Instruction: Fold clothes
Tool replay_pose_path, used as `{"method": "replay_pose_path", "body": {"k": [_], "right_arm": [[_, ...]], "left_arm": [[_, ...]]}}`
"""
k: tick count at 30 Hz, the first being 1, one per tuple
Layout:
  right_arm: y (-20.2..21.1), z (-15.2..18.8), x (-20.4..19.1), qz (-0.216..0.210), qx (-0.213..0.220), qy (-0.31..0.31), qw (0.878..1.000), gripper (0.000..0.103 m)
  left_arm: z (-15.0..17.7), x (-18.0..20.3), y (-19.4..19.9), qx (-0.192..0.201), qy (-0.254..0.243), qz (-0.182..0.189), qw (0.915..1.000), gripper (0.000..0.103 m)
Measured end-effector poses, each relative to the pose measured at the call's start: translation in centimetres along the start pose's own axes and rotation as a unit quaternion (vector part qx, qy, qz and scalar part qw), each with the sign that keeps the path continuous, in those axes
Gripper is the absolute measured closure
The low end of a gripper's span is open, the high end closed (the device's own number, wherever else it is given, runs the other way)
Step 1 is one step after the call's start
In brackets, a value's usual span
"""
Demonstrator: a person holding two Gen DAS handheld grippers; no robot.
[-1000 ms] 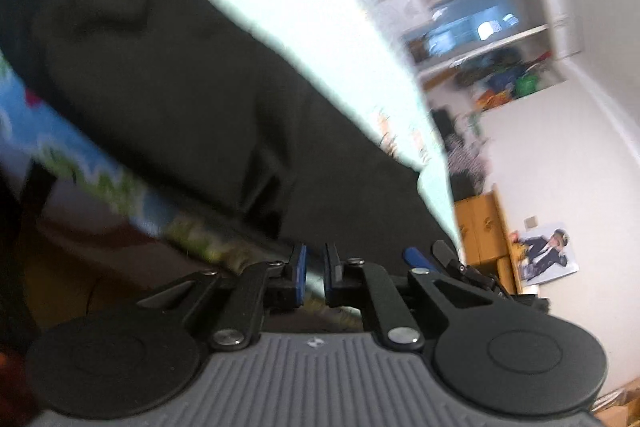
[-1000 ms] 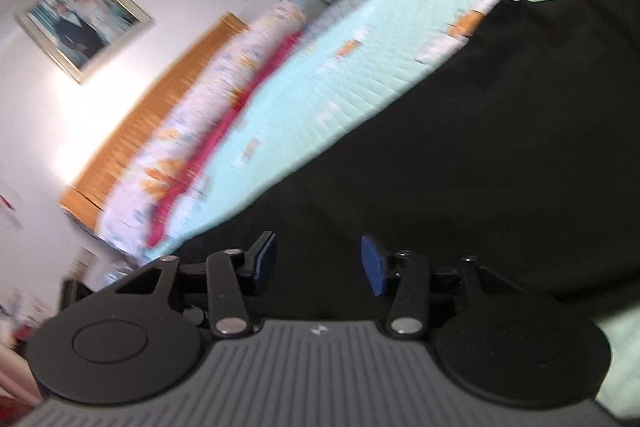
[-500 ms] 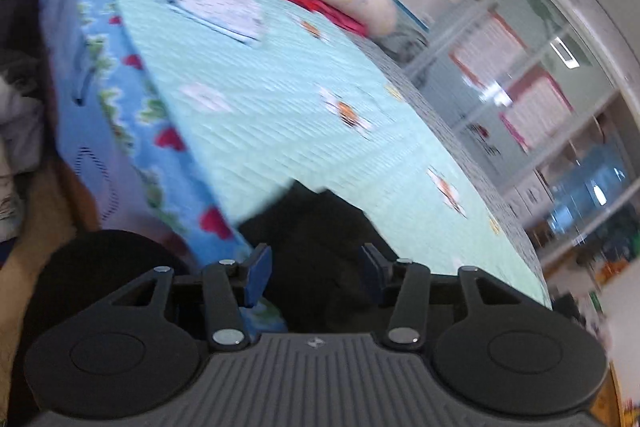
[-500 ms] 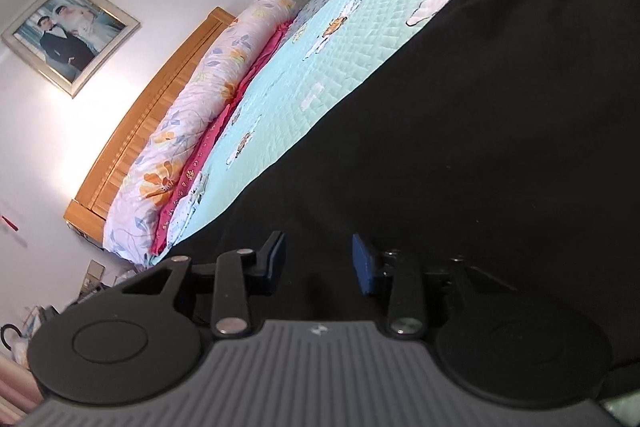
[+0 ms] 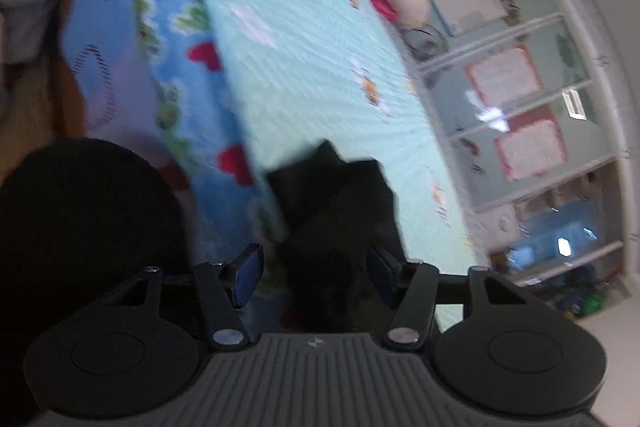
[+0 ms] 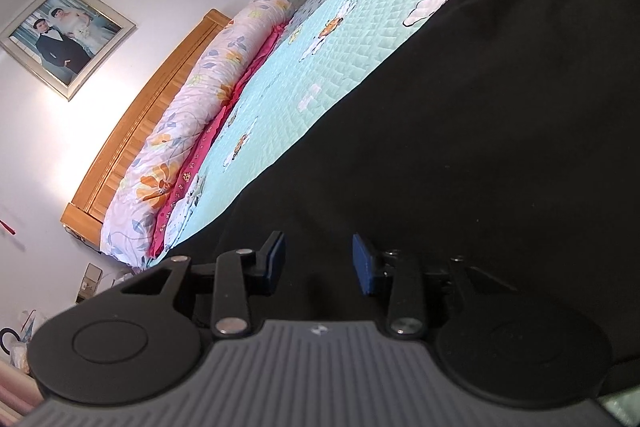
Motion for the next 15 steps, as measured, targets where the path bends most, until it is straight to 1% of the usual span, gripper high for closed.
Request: {"method": "replay_pose_path", "body": {"k": [2, 3, 5, 7, 10, 11, 13, 15], "right_arm": [[0.0, 0.0, 0.0, 0.000, 0.000, -0.001, 1.000, 0.063], [-0.1, -0.1, 0.0, 0.000, 0.000, -0.001, 1.000, 0.063], [0.0, -0.1, 0.0, 0.000, 0.001, 0.000, 1.000, 0.063], [0.0, -0.1, 0.0, 0.001, 0.001, 0.002, 1.000, 0.063], [0.0, -0.1, 0.0, 0.003, 0.000, 0.004, 1.000, 0.063], [0.1, -0.2, 0.0, 0.003, 0.000, 0.003, 1.000, 0.063], [0.2, -0.2, 0.1, 0.004, -0.001, 0.002, 1.000, 0.063], [0.2, -0.2, 0.0, 0.005, 0.000, 0.002, 1.000, 0.063]], "left_arm": [[0.4, 0.9, 0.0, 0.005, -0.022, -0.008, 0.9997, 0.058], [0.6, 1.4, 0.0, 0.008, -0.037, -0.014, 0.9992, 0.060], [0.9, 2.2, -0.2, 0.009, -0.066, -0.022, 0.9975, 0.075], [1.0, 3.0, -0.3, 0.009, -0.088, -0.040, 0.9953, 0.083], [0.8, 4.9, -0.4, 0.011, -0.129, -0.040, 0.9908, 0.091], [0.4, 5.7, -0.3, 0.018, -0.142, -0.038, 0.9889, 0.094], [-0.5, 7.2, -0.1, 0.039, -0.168, -0.035, 0.9844, 0.095], [-1.4, 8.3, 0.4, 0.073, -0.191, -0.034, 0.9784, 0.095]]}}
Point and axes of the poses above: each gripper's, at about its wrist camera, not at the fingertips, and y roughly against the way its jaws point, x to its right, z to its underside, the point moved 1 cm from there along -y, roughly the way its jaws point, and after that the axes turned 7 degrees about z, right-handed, at the moved point
